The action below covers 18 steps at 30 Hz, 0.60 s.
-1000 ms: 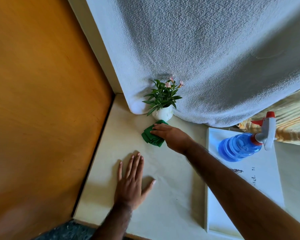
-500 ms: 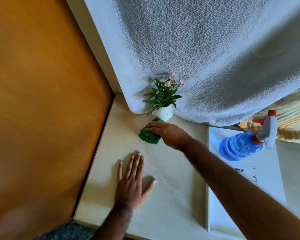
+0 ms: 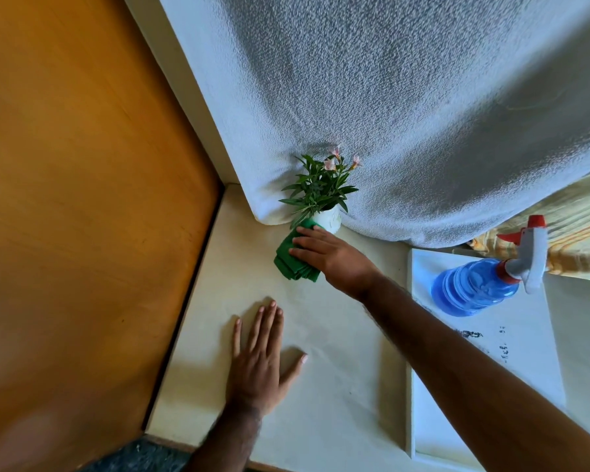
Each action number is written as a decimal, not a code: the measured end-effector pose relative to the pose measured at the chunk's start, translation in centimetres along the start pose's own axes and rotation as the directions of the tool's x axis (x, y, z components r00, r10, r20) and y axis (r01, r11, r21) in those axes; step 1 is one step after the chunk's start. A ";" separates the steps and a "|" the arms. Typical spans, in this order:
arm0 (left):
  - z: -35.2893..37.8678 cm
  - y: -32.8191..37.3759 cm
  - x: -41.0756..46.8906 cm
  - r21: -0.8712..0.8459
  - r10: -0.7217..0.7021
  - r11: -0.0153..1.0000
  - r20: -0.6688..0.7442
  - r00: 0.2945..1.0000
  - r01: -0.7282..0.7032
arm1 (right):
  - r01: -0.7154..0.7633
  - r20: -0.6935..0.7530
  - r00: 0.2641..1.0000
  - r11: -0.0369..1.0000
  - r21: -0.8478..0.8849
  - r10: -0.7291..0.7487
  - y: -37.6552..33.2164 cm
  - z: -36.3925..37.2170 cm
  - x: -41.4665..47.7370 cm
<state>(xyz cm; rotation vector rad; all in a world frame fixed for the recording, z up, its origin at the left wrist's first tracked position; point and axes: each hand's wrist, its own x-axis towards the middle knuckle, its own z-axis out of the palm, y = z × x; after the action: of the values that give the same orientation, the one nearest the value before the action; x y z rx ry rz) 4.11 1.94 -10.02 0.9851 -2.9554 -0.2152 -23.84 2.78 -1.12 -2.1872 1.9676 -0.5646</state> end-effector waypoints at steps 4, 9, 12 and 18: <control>0.2 -0.1 0.1 0.003 -0.001 1.000 0.018 1.000 0.001 | -0.167 0.084 0.984 0.981 0.102 0.159 0.0 1.5 -1.4; 0.4 -0.2 0.1 0.009 -0.009 1.000 0.040 0.999 0.009 | -0.251 0.081 0.967 0.961 0.119 0.243 -0.6 1.9 -1.2; 0.3 -0.3 0.1 0.011 -0.008 1.000 0.048 0.999 0.007 | -0.234 0.019 0.972 0.970 0.073 0.233 -1.5 1.0 -1.9; 0.0 -0.3 0.0 0.001 -0.005 1.000 0.055 0.998 0.005 | -0.374 -0.184 0.909 0.927 0.030 0.373 -3.1 -2.1 -8.1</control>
<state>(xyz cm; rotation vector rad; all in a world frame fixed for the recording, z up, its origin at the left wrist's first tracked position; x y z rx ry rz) 4.29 1.70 -10.03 1.0029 -3.0022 -0.2455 -22.31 11.44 0.51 -1.7394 2.4050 -0.7214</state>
